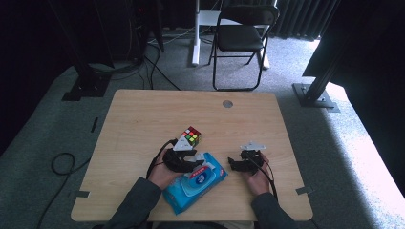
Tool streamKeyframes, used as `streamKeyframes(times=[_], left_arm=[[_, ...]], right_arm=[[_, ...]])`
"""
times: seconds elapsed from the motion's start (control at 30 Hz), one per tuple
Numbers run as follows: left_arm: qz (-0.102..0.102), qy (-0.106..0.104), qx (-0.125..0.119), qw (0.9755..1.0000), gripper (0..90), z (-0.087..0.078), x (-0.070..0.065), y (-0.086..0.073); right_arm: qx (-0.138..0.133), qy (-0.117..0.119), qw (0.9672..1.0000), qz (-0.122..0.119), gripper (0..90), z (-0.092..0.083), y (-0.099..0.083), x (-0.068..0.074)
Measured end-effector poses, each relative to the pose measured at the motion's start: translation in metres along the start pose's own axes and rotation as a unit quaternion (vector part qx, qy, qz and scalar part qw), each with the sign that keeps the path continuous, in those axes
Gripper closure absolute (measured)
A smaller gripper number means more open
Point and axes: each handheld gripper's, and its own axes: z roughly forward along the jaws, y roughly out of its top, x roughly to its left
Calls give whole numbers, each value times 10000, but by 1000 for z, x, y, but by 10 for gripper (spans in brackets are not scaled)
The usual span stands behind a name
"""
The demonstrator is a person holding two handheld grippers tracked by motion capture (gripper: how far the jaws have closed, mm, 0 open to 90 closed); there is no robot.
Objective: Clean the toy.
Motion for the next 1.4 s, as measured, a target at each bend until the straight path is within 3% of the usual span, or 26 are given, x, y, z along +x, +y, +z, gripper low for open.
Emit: streamKeyframes(times=[0.53,1.0,1.4], left_arm=[[155,-102,141,9997,873,-1,-3,-1],[213,-8,102,9997,889,-3,-5,0],[173,98,-72,9998,889,-12,-1,3]], right_arm=[[0,-1,10000,1,165,0,0,0],[-1,-2,10000,2,165,0,0,0],[-1,-2,10000,1,165,0,0,0]])
